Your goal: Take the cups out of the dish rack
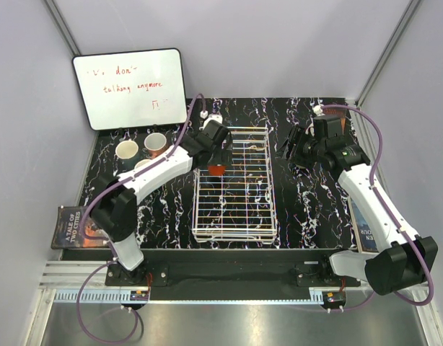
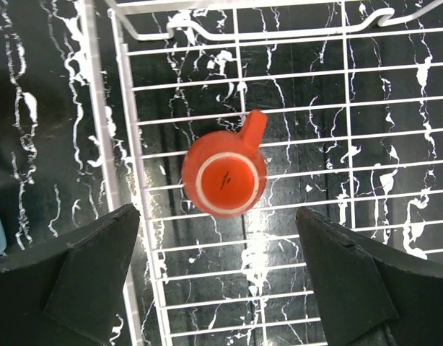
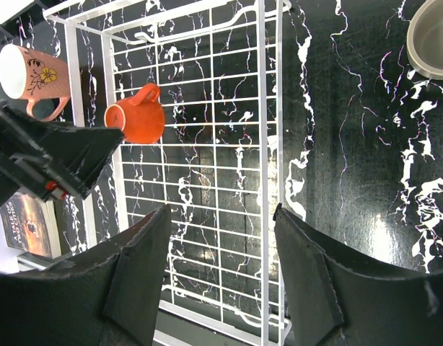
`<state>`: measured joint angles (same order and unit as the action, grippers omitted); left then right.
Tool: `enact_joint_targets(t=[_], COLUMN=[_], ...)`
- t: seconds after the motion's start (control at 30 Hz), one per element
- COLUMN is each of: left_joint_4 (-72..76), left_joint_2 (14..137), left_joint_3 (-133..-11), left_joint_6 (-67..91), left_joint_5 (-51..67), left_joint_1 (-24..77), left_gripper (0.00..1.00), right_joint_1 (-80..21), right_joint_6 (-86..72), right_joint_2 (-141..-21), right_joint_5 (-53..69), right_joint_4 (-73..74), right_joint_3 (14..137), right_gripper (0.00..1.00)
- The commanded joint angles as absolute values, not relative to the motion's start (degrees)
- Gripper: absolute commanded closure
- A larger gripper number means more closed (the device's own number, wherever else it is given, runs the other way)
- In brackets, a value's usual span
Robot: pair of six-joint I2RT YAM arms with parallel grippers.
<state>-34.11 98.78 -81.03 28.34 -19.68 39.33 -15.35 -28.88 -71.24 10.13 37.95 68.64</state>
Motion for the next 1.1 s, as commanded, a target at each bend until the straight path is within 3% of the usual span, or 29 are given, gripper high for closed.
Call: enact_joint_targets(t=[0.0, 0.47, 0.57, 0.6, 0.7, 0.73, 0.8, 0.83, 0.87, 1.07], left_joint_4=[-31.3, -27.6, -26.8, -26.3, -26.0, -26.0, -26.0, -26.0, -26.0, -26.1], left_joint_2=[101.1, 107.0, 106.8, 106.5, 106.0, 106.0, 105.6, 105.6, 105.4, 100.7], left_joint_3=[-83.6, -80.9, -80.4, -80.0, -79.6, -79.4, -79.0, -78.8, -78.5, -76.6], left_joint_6=[28.1, 28.1, 27.6, 27.4, 27.2, 27.0, 26.9, 26.7, 26.8, 27.2], left_joint_5=[-18.4, -18.2, -17.1, -16.8, -16.5, -16.4, -16.3, -16.2, -16.3, -14.9], left_joint_1=[39.6, 39.2, 39.1, 39.1, 39.1, 39.1, 39.1, 39.1, 39.1, 39.2], left_gripper=[0.06, 0.09, 0.22, 0.31, 0.47, 0.59, 0.71, 0.89, 1.00, 1.00], right_joint_1=[-15.6, -15.6, -15.6, -15.6, -15.6, -15.6, -15.6, -15.6, -15.6, -15.6], right_joint_6=[-27.8, -27.3, -27.2, -27.2, -27.2, -27.2, -27.2, -27.4, -27.4, -27.8], right_joint_2=[-69.6, -70.9, -71.1, -71.2, -71.3, -71.3, -71.3, -71.3, -71.2, -70.3], right_joint_5=[10.2, 9.9, 9.9, 9.9, 10.0, 9.9, 10.1, 10.1, 10.1, 10.2], right_joint_4=[37.0, 37.7, 37.7, 37.6, 37.6, 37.6, 37.6, 37.6, 37.6, 37.6], right_joint_3=[68.7, 68.5, 68.3, 68.3, 68.2, 68.1, 68.1, 68.0, 68.0, 68.4], right_gripper=[0.34, 0.34, 0.34, 0.34, 0.34, 0.34, 0.34, 0.34, 0.34, 0.34])
